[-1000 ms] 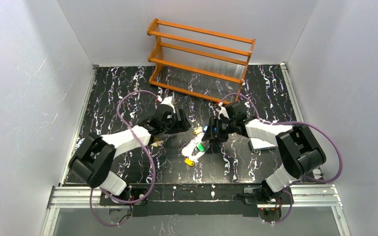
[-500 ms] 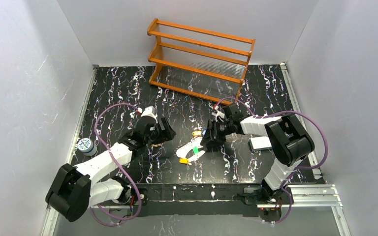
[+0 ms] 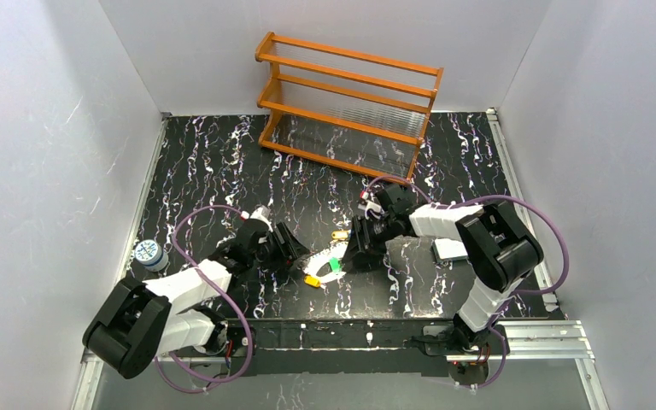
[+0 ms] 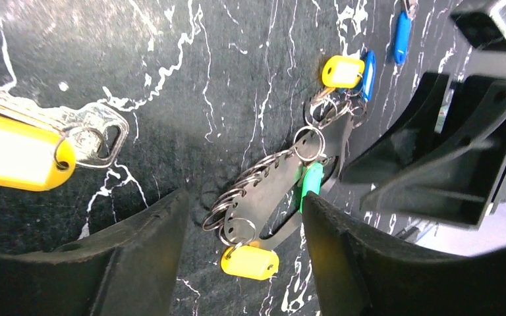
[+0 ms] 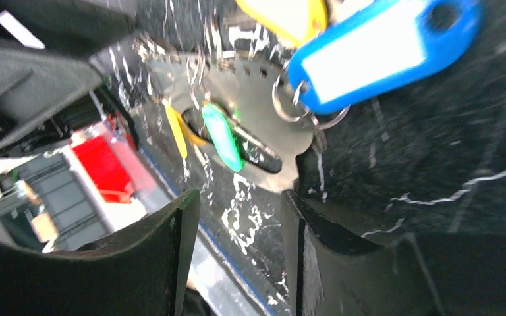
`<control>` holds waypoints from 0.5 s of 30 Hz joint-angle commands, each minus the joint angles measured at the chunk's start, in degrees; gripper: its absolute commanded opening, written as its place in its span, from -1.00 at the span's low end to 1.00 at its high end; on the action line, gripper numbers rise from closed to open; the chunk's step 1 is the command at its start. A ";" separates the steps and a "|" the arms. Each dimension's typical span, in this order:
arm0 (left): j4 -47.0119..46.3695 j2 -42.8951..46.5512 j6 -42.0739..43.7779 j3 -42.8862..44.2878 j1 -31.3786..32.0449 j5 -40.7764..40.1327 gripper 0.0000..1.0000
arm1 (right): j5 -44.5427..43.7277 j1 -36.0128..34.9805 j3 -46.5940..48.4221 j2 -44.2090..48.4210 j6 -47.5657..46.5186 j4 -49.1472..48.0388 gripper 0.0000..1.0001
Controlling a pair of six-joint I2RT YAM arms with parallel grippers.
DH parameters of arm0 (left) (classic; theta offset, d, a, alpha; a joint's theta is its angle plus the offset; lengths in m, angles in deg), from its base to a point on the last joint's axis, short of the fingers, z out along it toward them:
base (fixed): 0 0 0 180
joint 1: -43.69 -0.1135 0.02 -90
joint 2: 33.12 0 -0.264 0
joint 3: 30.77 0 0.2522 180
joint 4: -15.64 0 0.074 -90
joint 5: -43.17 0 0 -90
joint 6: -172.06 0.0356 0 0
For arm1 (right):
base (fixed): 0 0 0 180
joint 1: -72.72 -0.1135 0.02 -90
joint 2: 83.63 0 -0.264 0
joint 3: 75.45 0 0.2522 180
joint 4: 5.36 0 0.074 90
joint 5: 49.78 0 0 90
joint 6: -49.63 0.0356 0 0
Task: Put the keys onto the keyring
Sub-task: Adjust the keyring at the center of the board.
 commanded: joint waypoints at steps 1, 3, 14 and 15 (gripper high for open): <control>-1.67 -1.41 -6.82 -5.17 0.26 4.32 0.20 | -8.78 1.50 4.82 1.60 -5.87 7.46 0.13; -1.52 -1.06 -7.79 -6.01 0.35 4.29 0.08 | -10.19 1.69 5.41 0.54 -7.21 8.31 0.12; -1.24 -2.44 -8.74 -5.15 1.49 4.44 -0.02 | -4.53 1.59 3.85 -2.10 -8.47 5.81 -0.02; -2.16 -3.16 -8.94 -5.09 1.57 4.70 -0.02 | -3.53 1.53 3.76 -2.12 -8.32 5.31 -0.02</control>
